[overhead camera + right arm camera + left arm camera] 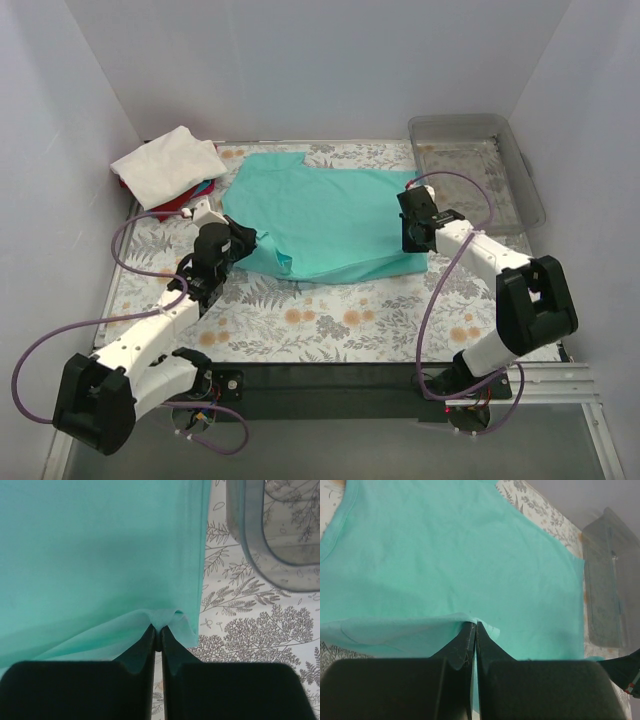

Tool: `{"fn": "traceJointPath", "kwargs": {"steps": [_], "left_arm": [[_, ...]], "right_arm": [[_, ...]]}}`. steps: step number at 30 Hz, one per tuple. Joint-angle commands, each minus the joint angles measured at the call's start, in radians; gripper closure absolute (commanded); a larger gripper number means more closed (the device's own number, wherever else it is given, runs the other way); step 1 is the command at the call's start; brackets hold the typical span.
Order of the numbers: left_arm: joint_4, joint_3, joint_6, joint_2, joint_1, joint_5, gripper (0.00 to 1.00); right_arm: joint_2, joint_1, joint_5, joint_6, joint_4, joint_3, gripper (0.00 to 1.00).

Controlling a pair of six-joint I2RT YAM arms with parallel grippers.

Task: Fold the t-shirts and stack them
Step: Fold the tshirt

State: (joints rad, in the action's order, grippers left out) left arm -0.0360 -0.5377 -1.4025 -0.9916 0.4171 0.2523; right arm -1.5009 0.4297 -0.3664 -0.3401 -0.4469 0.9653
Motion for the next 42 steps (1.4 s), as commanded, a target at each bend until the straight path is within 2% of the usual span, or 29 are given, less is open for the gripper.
{"fn": "traceJointPath", "kwargs": {"steps": [1, 5, 16, 27, 35, 42], "left_arm": [[-0.099, -0.048, 0.019, -0.034, -0.041, -0.018, 1.0], [-0.166, -0.076, 0.04, -0.131, -0.066, -0.059, 1.0], [-0.286, -0.148, 0.077, -0.304, -0.175, -0.169, 1.0], [-0.39, -0.218, 0.079, -0.484, -0.242, -0.291, 1.0], [-0.441, -0.251, 0.074, -0.578, -0.267, -0.303, 1.0], [-0.476, -0.248, 0.062, -0.596, -0.307, -0.3, 1.0]], "right_arm": [[-0.056, -0.032, 0.038, 0.073, 0.034, 0.093, 0.99], [-0.143, -0.057, 0.06, 0.11, 0.037, 0.168, 0.99], [-0.239, -0.088, 0.081, 0.148, 0.036, 0.306, 0.99], [-0.262, -0.112, 0.063, 0.161, 0.024, 0.338, 0.99], [-0.283, -0.132, 0.044, 0.162, 0.011, 0.355, 0.99], [-0.303, -0.143, 0.032, 0.17, -0.001, 0.366, 0.99]]}}
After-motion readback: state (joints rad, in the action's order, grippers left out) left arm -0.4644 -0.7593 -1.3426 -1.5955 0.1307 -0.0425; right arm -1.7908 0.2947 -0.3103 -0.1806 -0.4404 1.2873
